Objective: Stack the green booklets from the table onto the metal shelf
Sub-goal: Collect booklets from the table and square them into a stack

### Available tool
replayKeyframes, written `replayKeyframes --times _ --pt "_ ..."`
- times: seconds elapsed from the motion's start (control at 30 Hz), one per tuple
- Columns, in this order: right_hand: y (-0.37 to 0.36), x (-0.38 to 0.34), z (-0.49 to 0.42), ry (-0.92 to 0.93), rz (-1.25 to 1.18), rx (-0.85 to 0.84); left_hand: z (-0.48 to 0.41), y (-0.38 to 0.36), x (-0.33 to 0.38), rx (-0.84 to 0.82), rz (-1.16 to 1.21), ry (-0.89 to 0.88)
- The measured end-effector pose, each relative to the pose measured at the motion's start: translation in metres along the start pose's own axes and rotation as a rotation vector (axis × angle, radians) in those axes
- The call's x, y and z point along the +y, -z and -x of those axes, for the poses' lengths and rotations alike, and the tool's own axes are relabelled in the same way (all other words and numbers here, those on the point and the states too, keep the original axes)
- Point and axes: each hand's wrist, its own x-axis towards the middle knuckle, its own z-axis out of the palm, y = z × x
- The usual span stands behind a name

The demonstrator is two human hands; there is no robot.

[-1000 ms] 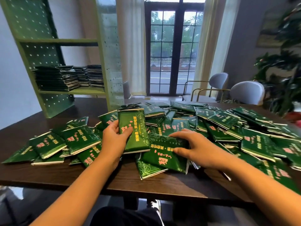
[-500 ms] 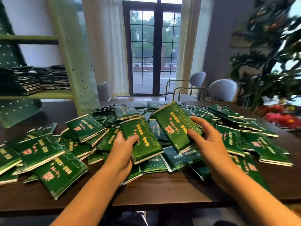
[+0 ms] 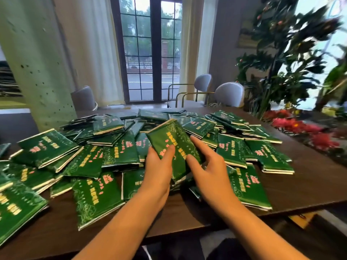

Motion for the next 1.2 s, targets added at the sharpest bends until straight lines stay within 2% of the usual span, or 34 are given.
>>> replayKeyframes --times 0.1,0.33,0.63,0.77,0.87,1.07,1.2 --pt "0.021 0.012 -0.010 0.048 0.185 -0.027 -0.015 -0.007 0.004 0.000 -0.019 0.034" --pt "0.069 0.061 -0.056 -0.091 0.557 -0.135 -0.048 -0.017 0.028 -0.046 -0.054 0.115" --pt "0.065 0.068 -0.111 -0.044 0.683 -0.305 -0.087 -0.013 0.041 -0.069 -0.181 0.079" --pt "0.055 0.064 -0.132 0.003 0.734 -0.376 -0.093 -0.005 0.034 -0.062 -0.229 -0.043" --pt "0.048 0.067 -0.136 0.031 0.832 -0.438 -0.091 0.001 0.029 -0.089 -0.226 -0.049" --pt "0.044 0.065 -0.132 0.188 0.899 -0.363 -0.088 0.010 0.030 -0.113 -0.141 0.040" --pt "0.049 0.060 -0.128 0.240 0.726 -0.173 -0.087 0.014 0.032 -0.116 -0.103 0.061"
